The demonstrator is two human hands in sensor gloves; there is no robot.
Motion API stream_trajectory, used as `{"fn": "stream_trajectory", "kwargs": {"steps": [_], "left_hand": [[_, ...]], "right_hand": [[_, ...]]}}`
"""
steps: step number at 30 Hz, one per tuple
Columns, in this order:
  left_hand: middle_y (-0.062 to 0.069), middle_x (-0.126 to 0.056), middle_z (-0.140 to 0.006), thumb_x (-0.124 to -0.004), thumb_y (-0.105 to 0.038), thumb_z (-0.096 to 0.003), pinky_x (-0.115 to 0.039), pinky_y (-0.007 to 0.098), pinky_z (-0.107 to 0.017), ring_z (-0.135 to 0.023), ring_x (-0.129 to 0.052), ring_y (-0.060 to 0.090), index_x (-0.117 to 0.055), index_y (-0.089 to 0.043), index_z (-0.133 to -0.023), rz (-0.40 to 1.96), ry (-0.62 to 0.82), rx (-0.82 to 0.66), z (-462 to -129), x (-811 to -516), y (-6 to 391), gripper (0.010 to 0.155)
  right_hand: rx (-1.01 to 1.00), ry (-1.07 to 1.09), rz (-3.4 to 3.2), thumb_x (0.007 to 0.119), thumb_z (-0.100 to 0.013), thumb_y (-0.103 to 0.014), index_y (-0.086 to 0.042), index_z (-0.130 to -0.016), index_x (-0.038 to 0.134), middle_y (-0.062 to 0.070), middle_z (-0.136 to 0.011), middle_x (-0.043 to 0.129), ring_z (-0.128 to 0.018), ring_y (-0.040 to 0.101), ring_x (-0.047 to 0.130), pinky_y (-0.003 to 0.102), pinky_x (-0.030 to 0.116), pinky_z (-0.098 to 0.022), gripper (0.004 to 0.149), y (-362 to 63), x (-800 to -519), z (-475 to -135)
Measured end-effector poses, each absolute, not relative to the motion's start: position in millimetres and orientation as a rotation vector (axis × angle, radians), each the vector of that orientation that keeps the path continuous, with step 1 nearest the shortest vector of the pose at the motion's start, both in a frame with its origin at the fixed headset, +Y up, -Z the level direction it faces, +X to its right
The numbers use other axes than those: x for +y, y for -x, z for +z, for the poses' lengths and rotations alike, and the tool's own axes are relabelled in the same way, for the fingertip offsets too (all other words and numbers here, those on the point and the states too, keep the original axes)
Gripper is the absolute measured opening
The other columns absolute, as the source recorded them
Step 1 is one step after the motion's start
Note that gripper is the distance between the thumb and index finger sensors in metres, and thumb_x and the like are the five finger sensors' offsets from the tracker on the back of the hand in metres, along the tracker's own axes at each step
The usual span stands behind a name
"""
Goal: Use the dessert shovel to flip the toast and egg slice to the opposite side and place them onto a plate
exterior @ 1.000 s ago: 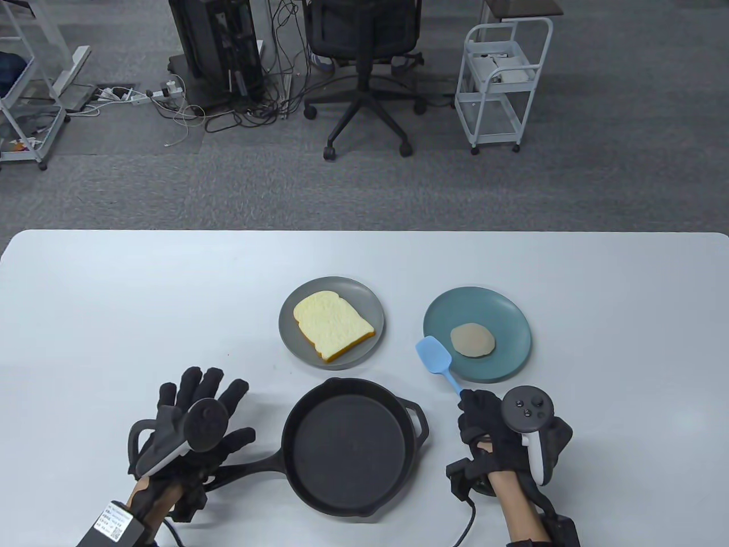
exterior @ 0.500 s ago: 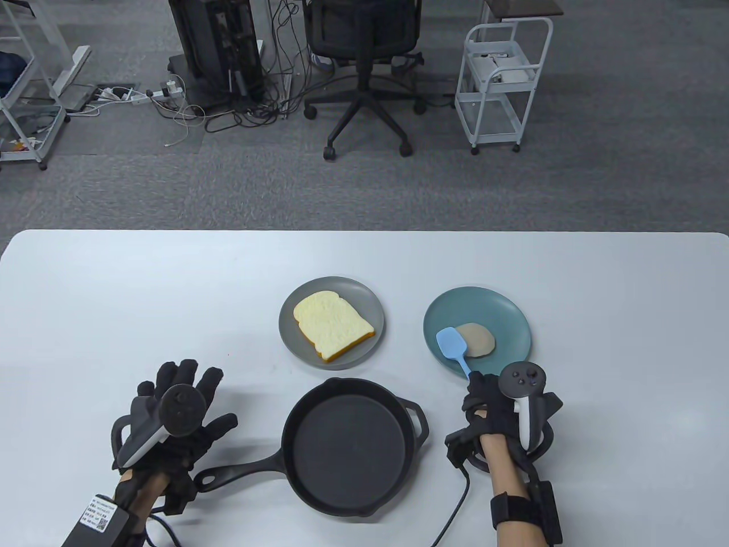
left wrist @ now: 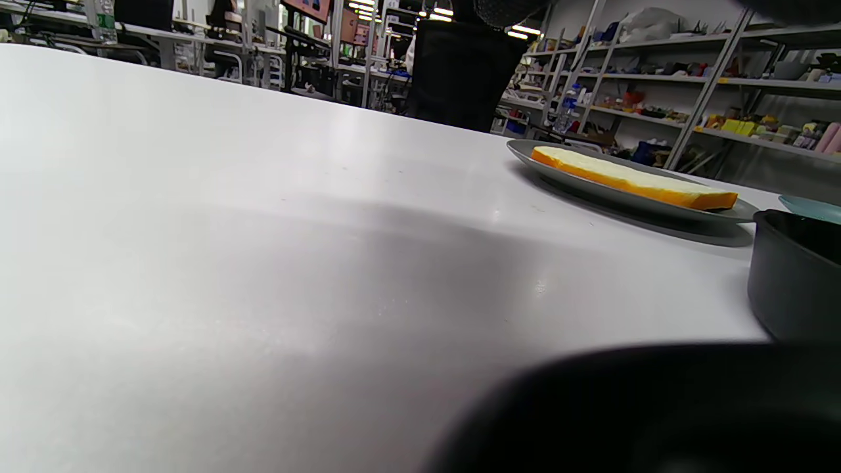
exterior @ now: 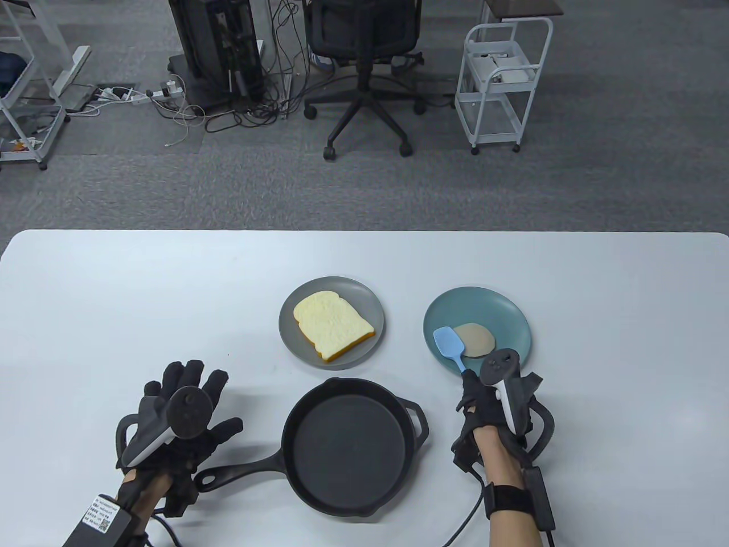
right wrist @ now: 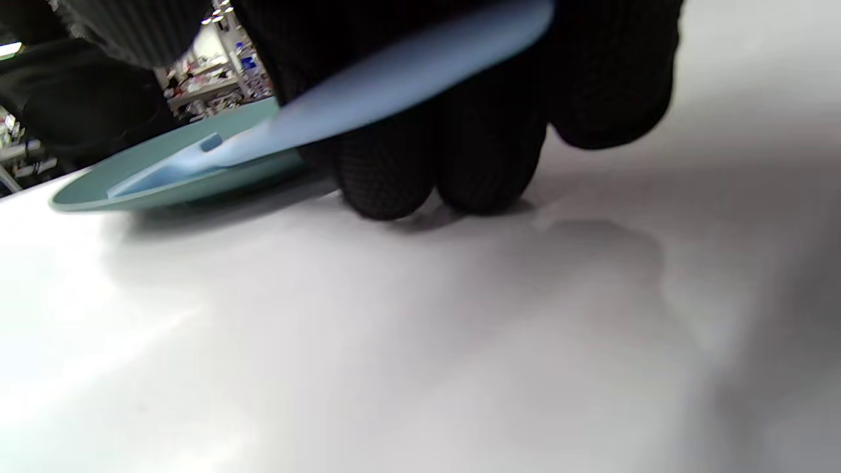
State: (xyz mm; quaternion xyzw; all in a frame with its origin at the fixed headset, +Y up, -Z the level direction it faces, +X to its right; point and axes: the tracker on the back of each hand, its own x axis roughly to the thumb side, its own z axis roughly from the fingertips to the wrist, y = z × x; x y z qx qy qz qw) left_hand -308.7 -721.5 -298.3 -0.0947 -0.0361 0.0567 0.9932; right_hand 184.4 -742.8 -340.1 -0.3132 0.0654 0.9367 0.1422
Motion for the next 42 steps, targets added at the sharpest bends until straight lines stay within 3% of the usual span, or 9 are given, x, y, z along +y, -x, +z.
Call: {"fn": "stream_trajectory", "kwargs": {"steps": [5, 11, 17, 22, 28, 32, 42], "left_hand": [[0.009, -0.015, -0.123, -0.055, -0.075, -0.0267, -0.015, 0.067, -0.08, -0.114, -0.008, 0.043, -0.032, -0.037, -0.111, 0.114, 0.181, -0.08, -298, -721, 308, 0.096], [0.009, -0.016, -0.124, -0.055, -0.075, -0.0269, -0.015, 0.067, -0.08, -0.114, -0.009, 0.043, -0.033, -0.037, -0.111, 0.096, 0.178, -0.104, -297, -720, 303, 0.095], [0.009, -0.017, -0.124, -0.055, -0.075, -0.0269, -0.016, 0.067, -0.08, -0.114, -0.012, 0.043, -0.034, -0.037, -0.112, 0.097, 0.157, -0.126, -294, -715, 299, 0.095], [0.008, -0.018, -0.124, -0.055, -0.075, -0.027, -0.017, 0.067, -0.079, -0.114, -0.012, 0.043, -0.034, -0.037, -0.112, 0.069, 0.157, -0.146, -292, -717, 294, 0.095], [0.008, -0.018, -0.124, -0.055, -0.075, -0.0273, -0.017, 0.067, -0.079, -0.114, -0.012, 0.043, -0.033, -0.037, -0.111, 0.051, 0.167, -0.155, -292, -718, 291, 0.095], [0.009, -0.018, -0.124, -0.055, -0.075, -0.0273, -0.017, 0.067, -0.079, -0.114, -0.012, 0.043, -0.033, -0.036, -0.111, 0.048, 0.185, -0.141, -292, -720, 293, 0.095], [0.008, -0.017, -0.123, -0.055, -0.075, -0.0277, -0.017, 0.067, -0.079, -0.113, -0.012, 0.043, -0.031, -0.036, -0.111, 0.023, 0.208, -0.141, -293, -725, 291, 0.095]], "right_hand": [[0.134, 0.898, 2.756, 0.069, -0.043, -0.064, -0.019, -0.098, 0.077, 0.01, -0.093, 0.096, -0.083, 0.037, 0.092, 0.052, 0.077, -0.055, 0.072, -183, -730, -332], [0.091, 0.824, 2.852, 0.069, -0.043, -0.064, -0.018, -0.102, 0.072, 0.012, -0.101, 0.088, -0.091, 0.041, 0.083, 0.056, 0.072, -0.06, 0.074, -172, -686, -317], [0.075, 0.574, 2.967, 0.07, -0.046, -0.061, -0.019, -0.101, 0.074, 0.011, -0.101, 0.088, -0.09, 0.04, 0.085, 0.055, 0.073, -0.059, 0.07, -111, -653, -322], [0.184, 0.488, 2.932, 0.071, -0.046, -0.06, -0.018, -0.101, 0.073, 0.01, -0.099, 0.09, -0.088, 0.039, 0.087, 0.054, 0.074, -0.058, 0.069, -61, -670, -357], [0.484, 0.607, 2.881, 0.07, -0.046, -0.06, -0.017, -0.103, 0.069, 0.011, -0.101, 0.087, -0.087, 0.037, 0.088, 0.053, 0.075, -0.058, 0.072, -22, -721, -414], [0.62, 0.739, 2.772, 0.072, -0.046, -0.06, -0.012, -0.102, 0.067, 0.01, -0.093, 0.089, -0.077, 0.033, 0.091, 0.049, 0.077, -0.055, 0.074, -12, -744, -439], [0.469, 1.108, 2.45, 0.088, -0.042, -0.049, -0.011, -0.091, 0.077, -0.001, -0.071, 0.099, -0.054, 0.02, 0.103, 0.04, 0.085, -0.042, 0.063, -15, -752, -443]]}}
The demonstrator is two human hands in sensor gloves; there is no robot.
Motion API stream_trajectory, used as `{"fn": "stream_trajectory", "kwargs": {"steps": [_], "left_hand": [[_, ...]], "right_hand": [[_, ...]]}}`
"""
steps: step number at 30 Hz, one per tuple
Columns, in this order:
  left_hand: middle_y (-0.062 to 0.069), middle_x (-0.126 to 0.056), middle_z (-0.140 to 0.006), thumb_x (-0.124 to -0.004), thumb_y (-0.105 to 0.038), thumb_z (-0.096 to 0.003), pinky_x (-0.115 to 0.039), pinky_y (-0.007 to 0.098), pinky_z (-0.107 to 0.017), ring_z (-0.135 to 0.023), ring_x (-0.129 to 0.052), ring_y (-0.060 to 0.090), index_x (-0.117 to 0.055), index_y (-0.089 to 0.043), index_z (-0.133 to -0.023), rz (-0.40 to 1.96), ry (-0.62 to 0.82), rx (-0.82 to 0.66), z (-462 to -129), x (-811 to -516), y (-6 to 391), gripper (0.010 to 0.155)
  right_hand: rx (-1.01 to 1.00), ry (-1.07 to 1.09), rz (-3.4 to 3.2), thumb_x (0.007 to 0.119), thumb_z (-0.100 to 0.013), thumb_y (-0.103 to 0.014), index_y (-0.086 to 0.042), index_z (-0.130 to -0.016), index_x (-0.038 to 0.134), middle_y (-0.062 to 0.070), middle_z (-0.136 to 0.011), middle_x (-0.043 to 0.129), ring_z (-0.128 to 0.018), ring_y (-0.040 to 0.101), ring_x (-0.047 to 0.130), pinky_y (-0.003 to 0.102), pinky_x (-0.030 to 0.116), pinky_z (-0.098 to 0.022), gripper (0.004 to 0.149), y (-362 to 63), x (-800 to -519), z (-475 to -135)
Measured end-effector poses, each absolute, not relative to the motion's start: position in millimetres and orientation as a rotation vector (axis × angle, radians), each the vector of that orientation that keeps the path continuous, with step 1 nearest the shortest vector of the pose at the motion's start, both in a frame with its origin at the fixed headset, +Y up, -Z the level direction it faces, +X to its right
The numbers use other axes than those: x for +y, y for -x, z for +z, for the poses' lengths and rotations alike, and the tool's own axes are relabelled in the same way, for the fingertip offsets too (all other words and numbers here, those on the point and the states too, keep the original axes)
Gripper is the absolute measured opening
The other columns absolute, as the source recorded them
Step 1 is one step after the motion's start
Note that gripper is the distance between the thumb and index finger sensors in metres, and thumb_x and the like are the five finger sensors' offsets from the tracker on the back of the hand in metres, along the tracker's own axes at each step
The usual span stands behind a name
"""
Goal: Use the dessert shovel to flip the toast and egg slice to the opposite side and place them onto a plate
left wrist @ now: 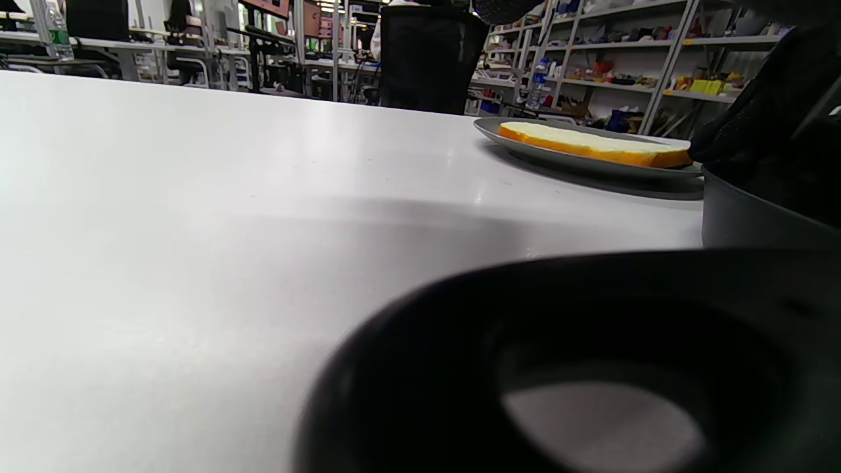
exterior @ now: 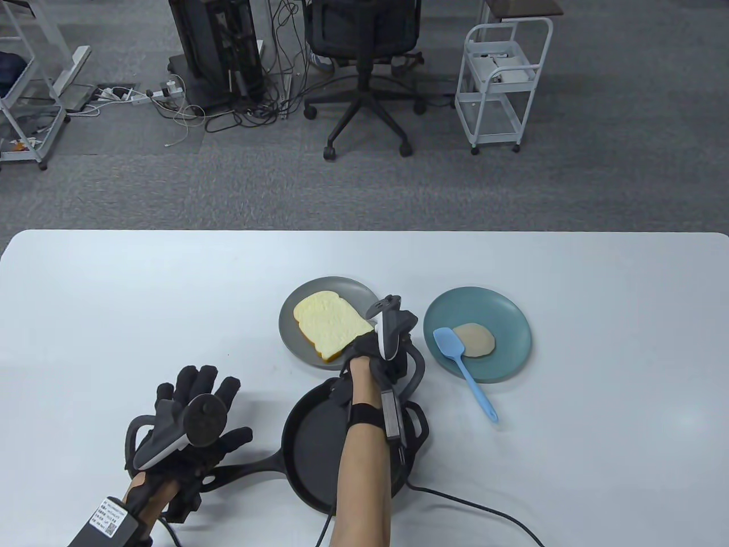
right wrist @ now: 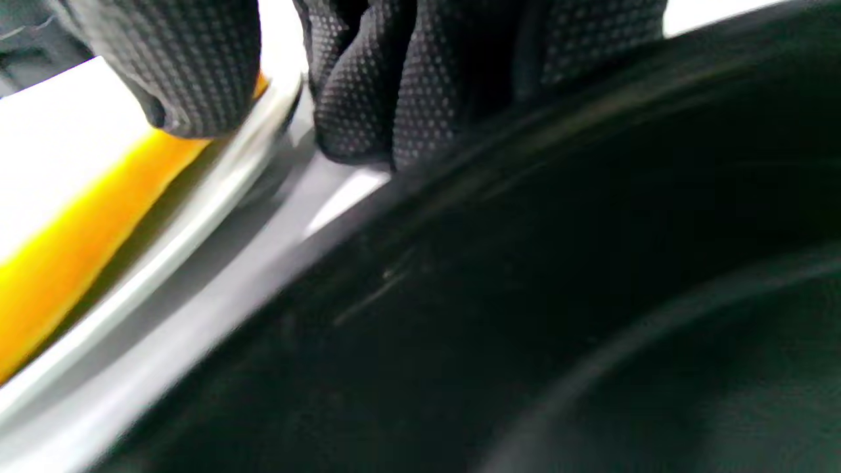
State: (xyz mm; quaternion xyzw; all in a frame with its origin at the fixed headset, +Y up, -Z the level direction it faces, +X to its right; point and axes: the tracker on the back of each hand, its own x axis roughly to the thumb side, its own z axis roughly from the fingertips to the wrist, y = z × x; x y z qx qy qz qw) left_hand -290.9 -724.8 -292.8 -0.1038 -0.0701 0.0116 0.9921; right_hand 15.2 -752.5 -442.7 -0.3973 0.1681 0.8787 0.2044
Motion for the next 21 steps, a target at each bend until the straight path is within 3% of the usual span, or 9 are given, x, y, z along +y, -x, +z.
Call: {"fn": "stream_trajectory", "kwargs": {"steps": [4, 6, 16, 21], "left_hand": [[0.009, -0.018, -0.123, -0.055, -0.075, -0.0279, -0.017, 0.067, -0.079, -0.114, -0.013, 0.043, -0.031, -0.036, -0.111, 0.026, 0.204, -0.144, -294, -725, 290, 0.095], [0.008, -0.018, -0.123, -0.055, -0.074, -0.0279, -0.017, 0.067, -0.079, -0.114, -0.013, 0.043, -0.031, -0.036, -0.111, 0.015, 0.218, -0.141, -293, -726, 290, 0.095], [0.008, -0.018, -0.123, -0.055, -0.074, -0.028, -0.018, 0.067, -0.079, -0.113, -0.014, 0.044, -0.032, -0.036, -0.111, -0.003, 0.245, -0.14, -295, -733, 290, 0.095], [0.009, -0.019, -0.123, -0.055, -0.074, -0.0281, -0.018, 0.067, -0.079, -0.113, -0.014, 0.044, -0.032, -0.036, -0.111, 0.016, 0.241, -0.133, -296, -732, 292, 0.095]], "right_hand": [[0.463, 1.129, 2.336, 0.091, -0.042, -0.043, -0.013, -0.085, 0.083, -0.004, -0.063, 0.102, -0.048, 0.018, 0.104, 0.039, 0.086, -0.04, 0.053, -22, -759, -446], [0.559, 1.1, 2.204, 0.091, -0.042, -0.043, -0.013, -0.082, 0.084, -0.006, -0.061, 0.103, -0.048, 0.017, 0.105, 0.038, 0.087, -0.04, 0.051, -30, -764, -445], [0.534, 0.921, 1.839, 0.088, -0.045, -0.036, -0.008, -0.085, 0.077, 0.005, -0.067, 0.103, -0.045, 0.02, 0.111, 0.033, 0.093, -0.032, 0.05, -53, -781, -436], [0.458, 0.829, 1.848, 0.088, -0.045, -0.035, -0.011, -0.085, 0.076, 0.006, -0.066, 0.103, -0.042, 0.02, 0.113, 0.031, 0.095, -0.028, 0.048, -60, -761, -434]]}}
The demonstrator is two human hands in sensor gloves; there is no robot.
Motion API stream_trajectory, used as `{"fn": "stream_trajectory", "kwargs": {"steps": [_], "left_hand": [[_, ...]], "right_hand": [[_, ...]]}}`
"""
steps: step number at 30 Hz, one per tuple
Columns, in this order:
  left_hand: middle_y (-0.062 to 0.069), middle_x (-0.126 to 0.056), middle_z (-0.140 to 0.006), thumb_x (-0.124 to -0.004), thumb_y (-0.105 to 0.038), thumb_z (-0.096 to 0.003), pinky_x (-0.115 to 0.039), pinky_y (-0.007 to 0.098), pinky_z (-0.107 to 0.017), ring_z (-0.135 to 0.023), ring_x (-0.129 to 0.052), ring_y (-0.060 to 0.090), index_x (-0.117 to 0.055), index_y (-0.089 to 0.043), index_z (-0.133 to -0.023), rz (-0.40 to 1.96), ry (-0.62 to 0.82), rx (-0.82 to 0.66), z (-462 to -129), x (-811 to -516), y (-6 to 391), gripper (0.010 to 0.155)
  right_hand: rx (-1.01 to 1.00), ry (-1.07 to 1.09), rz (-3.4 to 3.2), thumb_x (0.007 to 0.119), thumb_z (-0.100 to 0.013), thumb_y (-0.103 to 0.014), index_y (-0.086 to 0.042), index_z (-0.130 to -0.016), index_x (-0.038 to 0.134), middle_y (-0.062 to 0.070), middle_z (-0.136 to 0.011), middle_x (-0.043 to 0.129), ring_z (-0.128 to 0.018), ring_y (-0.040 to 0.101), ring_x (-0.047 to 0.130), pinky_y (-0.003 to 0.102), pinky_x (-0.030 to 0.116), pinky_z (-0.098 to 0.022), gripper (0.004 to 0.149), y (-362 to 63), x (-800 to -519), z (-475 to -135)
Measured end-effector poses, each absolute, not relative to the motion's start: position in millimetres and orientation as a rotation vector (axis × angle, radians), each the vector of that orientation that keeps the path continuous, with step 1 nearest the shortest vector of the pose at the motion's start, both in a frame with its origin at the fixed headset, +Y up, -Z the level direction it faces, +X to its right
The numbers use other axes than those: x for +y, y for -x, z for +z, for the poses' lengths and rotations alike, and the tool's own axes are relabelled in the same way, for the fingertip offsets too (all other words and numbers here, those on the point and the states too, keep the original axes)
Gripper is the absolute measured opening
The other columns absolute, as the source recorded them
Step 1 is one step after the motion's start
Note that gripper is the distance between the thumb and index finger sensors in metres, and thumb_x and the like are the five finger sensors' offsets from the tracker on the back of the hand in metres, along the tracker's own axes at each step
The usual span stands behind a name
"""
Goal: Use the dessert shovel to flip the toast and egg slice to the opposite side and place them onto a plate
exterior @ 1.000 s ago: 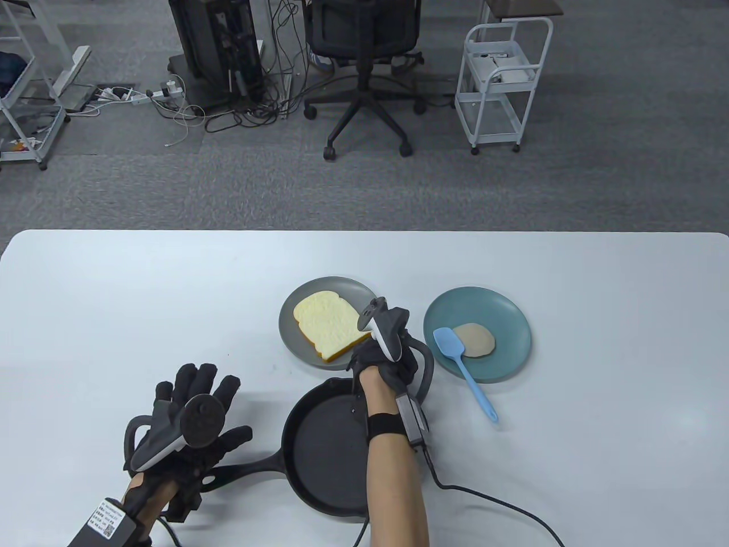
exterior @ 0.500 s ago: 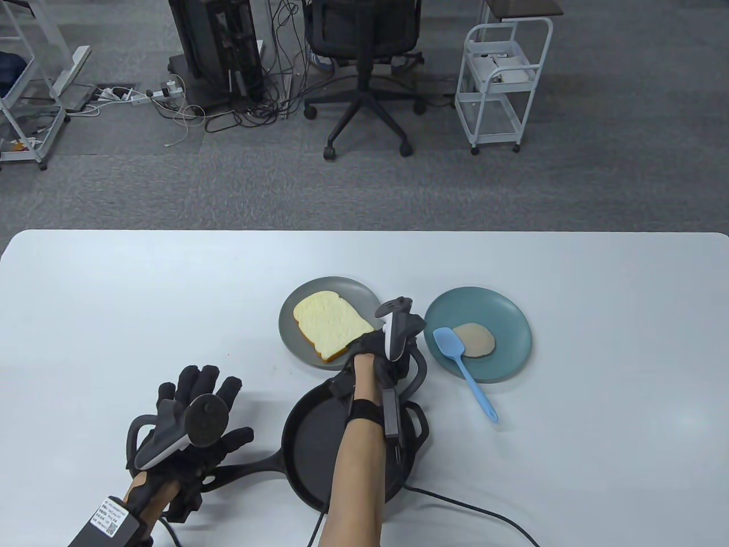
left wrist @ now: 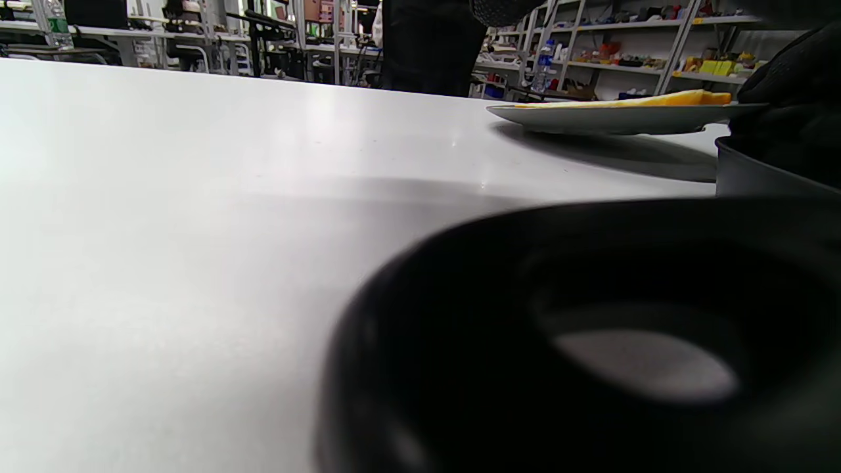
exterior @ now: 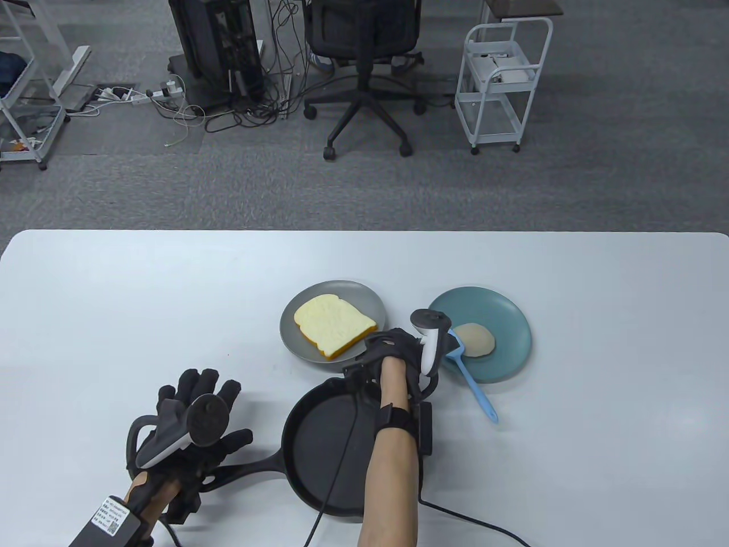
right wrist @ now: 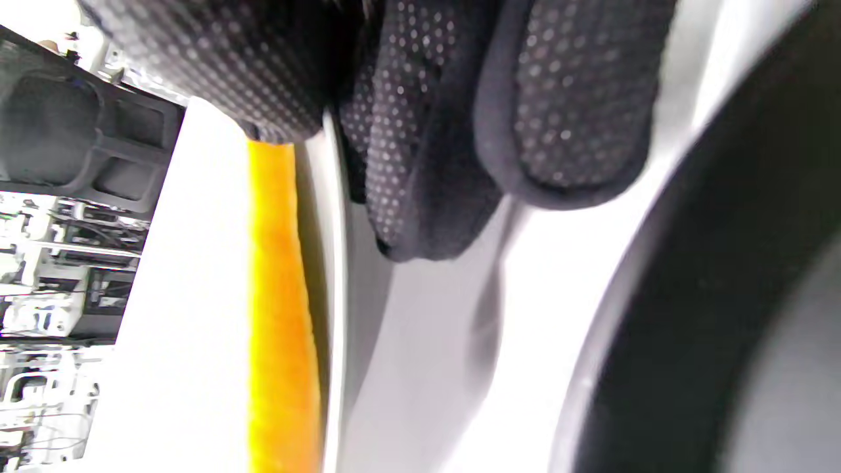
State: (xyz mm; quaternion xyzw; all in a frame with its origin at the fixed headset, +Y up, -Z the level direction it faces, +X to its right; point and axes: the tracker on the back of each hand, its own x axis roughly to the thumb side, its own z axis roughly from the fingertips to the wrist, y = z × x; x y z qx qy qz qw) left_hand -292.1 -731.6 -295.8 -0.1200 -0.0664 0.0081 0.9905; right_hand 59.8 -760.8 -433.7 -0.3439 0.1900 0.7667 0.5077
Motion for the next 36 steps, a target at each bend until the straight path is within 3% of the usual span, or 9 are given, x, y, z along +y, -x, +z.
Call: {"fn": "stream_trajectory", "kwargs": {"steps": [6, 13, 21, 36], "left_hand": [[0.009, -0.019, -0.123, -0.055, -0.074, -0.028, -0.018, 0.067, -0.079, -0.114, -0.014, 0.044, -0.032, -0.036, -0.111, 0.021, 0.234, -0.138, -296, -731, 292, 0.094], [0.009, -0.02, -0.124, -0.055, -0.074, -0.0283, -0.019, 0.067, -0.079, -0.114, -0.014, 0.044, -0.034, -0.035, -0.111, 0.027, 0.234, -0.159, -296, -729, 289, 0.094], [0.009, -0.02, -0.123, -0.055, -0.074, -0.0284, -0.019, 0.067, -0.079, -0.114, -0.015, 0.044, -0.035, -0.035, -0.111, 0.0, 0.249, -0.16, -297, -734, 287, 0.094], [0.009, -0.02, -0.123, -0.055, -0.074, -0.0286, -0.019, 0.067, -0.079, -0.114, -0.015, 0.044, -0.035, -0.035, -0.111, 0.006, 0.247, -0.17, -297, -737, 286, 0.093]], "right_hand": [[0.353, 0.646, 1.942, 0.088, -0.044, -0.036, -0.013, -0.086, 0.075, 0.005, -0.066, 0.102, -0.042, 0.021, 0.112, 0.031, 0.095, -0.029, 0.049, -75, -717, -413], [0.264, 0.41, 1.996, 0.088, -0.045, -0.034, -0.012, -0.087, 0.077, 0.006, -0.065, 0.102, -0.037, 0.021, 0.113, 0.03, 0.096, -0.023, 0.049, -104, -691, -349], [0.102, 0.241, 2.234, 0.088, -0.045, -0.033, -0.012, -0.086, 0.076, 0.006, -0.066, 0.102, -0.037, 0.023, 0.113, 0.029, 0.096, -0.023, 0.048, -114, -697, -289], [-0.162, 0.089, 2.453, 0.088, -0.044, -0.031, -0.014, -0.084, 0.078, 0.005, -0.067, 0.103, -0.041, 0.025, 0.114, 0.032, 0.098, -0.024, 0.045, -95, -698, -255]]}}
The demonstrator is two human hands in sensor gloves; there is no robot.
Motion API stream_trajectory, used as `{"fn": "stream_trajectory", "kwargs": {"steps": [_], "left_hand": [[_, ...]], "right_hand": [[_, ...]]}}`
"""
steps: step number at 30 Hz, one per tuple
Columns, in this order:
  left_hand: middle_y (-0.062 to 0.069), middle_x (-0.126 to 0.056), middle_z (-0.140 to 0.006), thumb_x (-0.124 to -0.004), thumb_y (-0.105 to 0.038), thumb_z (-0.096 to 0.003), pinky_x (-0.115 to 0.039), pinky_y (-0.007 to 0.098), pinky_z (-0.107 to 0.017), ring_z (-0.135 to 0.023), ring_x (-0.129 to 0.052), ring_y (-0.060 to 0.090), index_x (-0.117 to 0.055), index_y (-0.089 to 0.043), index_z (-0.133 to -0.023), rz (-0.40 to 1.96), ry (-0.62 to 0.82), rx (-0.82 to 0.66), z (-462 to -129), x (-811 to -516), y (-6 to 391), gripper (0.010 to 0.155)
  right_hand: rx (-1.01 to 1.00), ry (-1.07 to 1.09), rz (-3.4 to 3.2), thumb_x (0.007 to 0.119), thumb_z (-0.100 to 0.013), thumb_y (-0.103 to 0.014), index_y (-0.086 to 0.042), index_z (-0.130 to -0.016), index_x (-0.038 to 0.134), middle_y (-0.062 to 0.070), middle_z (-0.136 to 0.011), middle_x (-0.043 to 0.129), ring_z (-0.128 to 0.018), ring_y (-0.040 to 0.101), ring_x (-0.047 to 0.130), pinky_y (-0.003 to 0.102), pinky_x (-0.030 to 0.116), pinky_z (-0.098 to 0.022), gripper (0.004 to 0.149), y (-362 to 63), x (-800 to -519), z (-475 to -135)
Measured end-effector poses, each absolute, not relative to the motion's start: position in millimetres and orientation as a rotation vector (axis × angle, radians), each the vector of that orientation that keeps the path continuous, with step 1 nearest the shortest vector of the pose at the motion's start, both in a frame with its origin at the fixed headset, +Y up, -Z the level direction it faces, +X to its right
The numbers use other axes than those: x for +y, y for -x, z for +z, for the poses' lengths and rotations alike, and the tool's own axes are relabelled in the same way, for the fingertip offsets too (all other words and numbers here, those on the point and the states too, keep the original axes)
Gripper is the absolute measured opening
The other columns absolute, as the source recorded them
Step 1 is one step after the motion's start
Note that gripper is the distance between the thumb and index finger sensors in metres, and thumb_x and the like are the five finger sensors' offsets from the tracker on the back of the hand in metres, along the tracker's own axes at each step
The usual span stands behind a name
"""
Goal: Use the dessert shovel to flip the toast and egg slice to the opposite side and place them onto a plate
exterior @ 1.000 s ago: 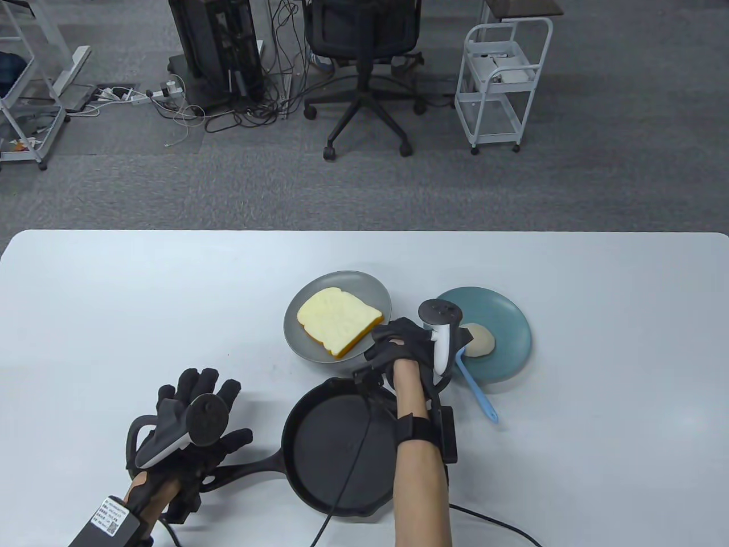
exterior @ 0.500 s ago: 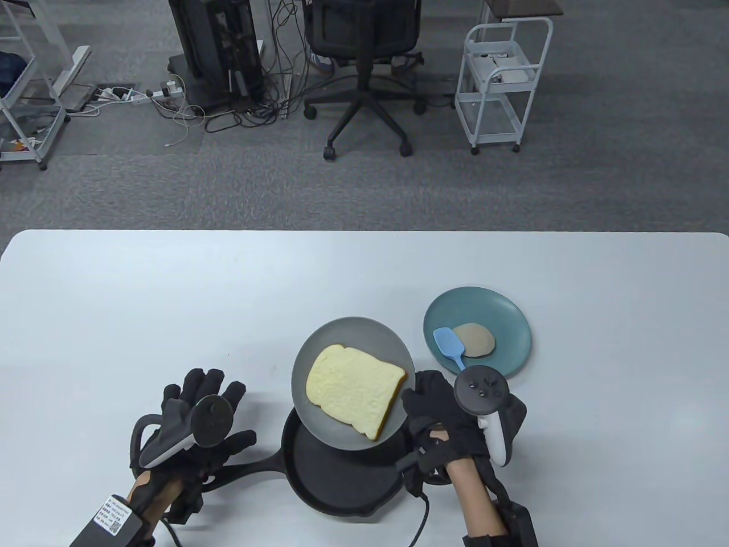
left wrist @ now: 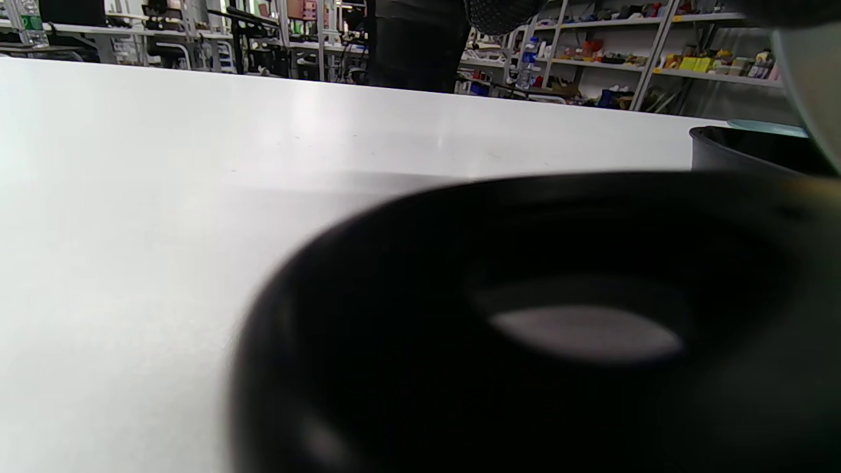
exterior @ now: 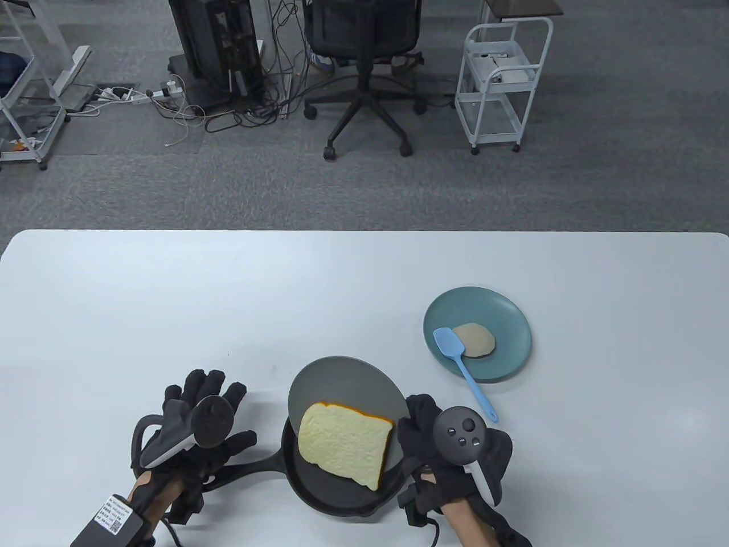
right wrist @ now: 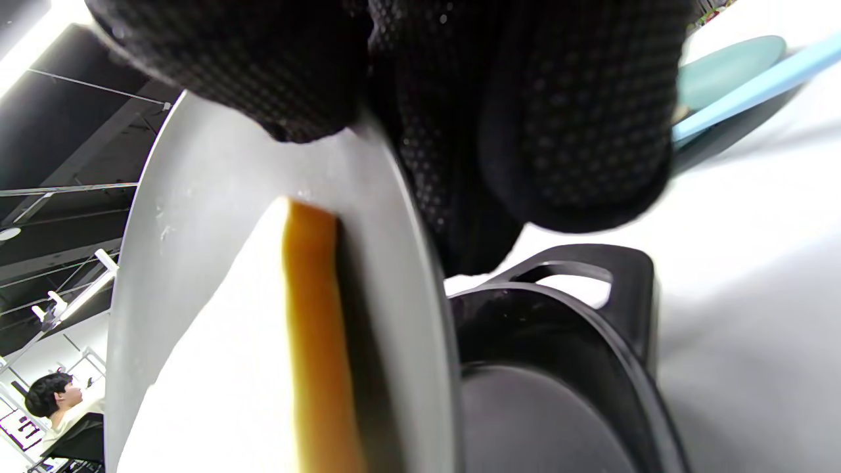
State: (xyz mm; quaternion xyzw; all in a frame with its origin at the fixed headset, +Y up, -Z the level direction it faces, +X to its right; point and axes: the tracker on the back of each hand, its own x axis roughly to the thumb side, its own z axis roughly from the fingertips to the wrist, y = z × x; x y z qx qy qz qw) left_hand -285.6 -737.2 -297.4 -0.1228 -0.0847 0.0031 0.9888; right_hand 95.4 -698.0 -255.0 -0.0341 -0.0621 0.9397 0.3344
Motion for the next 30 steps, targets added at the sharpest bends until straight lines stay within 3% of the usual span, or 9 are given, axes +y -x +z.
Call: {"fn": "stream_trajectory", "kwargs": {"steps": [9, 18, 25, 30], "left_hand": [[0.009, -0.02, -0.123, -0.056, -0.074, -0.0286, -0.018, 0.067, -0.079, -0.114, -0.014, 0.044, -0.034, -0.035, -0.111, 0.003, 0.255, -0.154, -298, -738, 287, 0.094], [0.009, -0.02, -0.123, -0.056, -0.074, -0.0285, -0.018, 0.067, -0.079, -0.114, -0.014, 0.044, -0.035, -0.035, -0.111, -0.005, 0.259, -0.157, -297, -737, 285, 0.093], [0.009, -0.02, -0.123, -0.055, -0.074, -0.0286, -0.019, 0.067, -0.079, -0.114, -0.015, 0.044, -0.034, -0.035, -0.111, 0.005, 0.272, -0.149, -296, -738, 287, 0.094], [0.009, -0.02, -0.123, -0.056, -0.073, -0.0286, -0.018, 0.067, -0.079, -0.113, -0.014, 0.044, -0.034, -0.035, -0.111, 0.018, 0.28, -0.144, -297, -737, 288, 0.093]], "right_hand": [[-0.342, 0.026, 2.505, 0.088, -0.044, -0.031, -0.015, -0.083, 0.079, 0.005, -0.067, 0.104, -0.042, 0.026, 0.114, 0.033, 0.097, -0.025, 0.044, -90, -683, -247], [-0.557, 0.166, 2.548, 0.088, -0.045, -0.032, -0.016, -0.083, 0.078, 0.004, -0.068, 0.103, -0.045, 0.025, 0.114, 0.033, 0.098, -0.027, 0.043, -100, -671, -253], [-0.602, 0.332, 2.484, 0.087, -0.045, -0.032, -0.016, -0.084, 0.077, 0.004, -0.069, 0.102, -0.046, 0.025, 0.114, 0.032, 0.098, -0.028, 0.043, -122, -660, -272], [-0.52, 0.436, 2.332, 0.087, -0.046, -0.032, -0.016, -0.084, 0.077, 0.005, -0.069, 0.102, -0.045, 0.024, 0.114, 0.032, 0.098, -0.027, 0.043, -141, -657, -278]]}}
